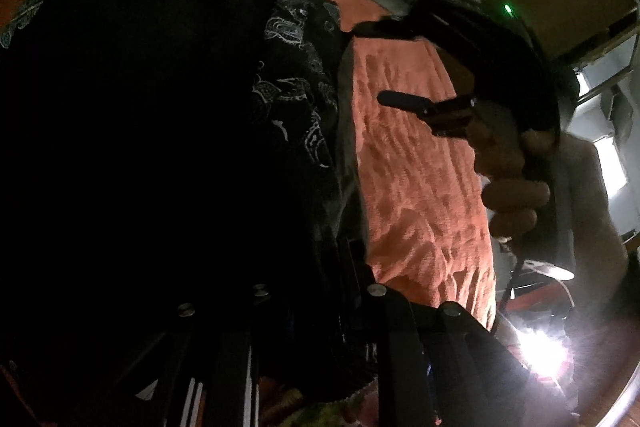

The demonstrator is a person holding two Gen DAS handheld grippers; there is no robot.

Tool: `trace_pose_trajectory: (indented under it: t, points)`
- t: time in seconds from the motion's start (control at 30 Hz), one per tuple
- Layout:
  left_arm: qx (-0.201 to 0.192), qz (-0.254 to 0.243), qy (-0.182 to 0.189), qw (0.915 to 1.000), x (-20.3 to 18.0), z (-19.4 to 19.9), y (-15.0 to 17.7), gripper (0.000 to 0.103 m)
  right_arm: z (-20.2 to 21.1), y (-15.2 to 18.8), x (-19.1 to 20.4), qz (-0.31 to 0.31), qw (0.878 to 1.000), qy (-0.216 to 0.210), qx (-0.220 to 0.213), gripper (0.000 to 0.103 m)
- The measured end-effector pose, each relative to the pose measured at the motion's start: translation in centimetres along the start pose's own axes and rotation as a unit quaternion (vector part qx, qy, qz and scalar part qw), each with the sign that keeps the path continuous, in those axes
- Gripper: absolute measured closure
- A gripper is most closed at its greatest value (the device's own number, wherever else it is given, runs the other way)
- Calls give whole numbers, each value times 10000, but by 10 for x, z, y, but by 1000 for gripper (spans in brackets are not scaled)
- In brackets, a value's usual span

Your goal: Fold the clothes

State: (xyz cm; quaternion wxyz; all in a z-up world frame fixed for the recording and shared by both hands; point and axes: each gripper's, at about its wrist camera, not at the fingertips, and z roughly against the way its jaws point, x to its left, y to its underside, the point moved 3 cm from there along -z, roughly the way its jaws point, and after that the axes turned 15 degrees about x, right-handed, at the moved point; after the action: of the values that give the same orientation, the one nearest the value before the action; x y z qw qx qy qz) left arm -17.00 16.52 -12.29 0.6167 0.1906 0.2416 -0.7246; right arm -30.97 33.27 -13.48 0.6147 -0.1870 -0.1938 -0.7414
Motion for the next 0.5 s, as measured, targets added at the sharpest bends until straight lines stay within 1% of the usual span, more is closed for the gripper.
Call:
trace_pose_trajectory:
  t: [0.2, 0.5]
  points:
    - [-15, 67, 59, 10000, 7, 0, -1, 87, -26, -20, 25, 153, 9997, 129, 167, 25]
    - [-16, 88, 91, 9999, 7, 1, -1, 87, -46, -24, 37, 235, 9986, 414, 250, 25]
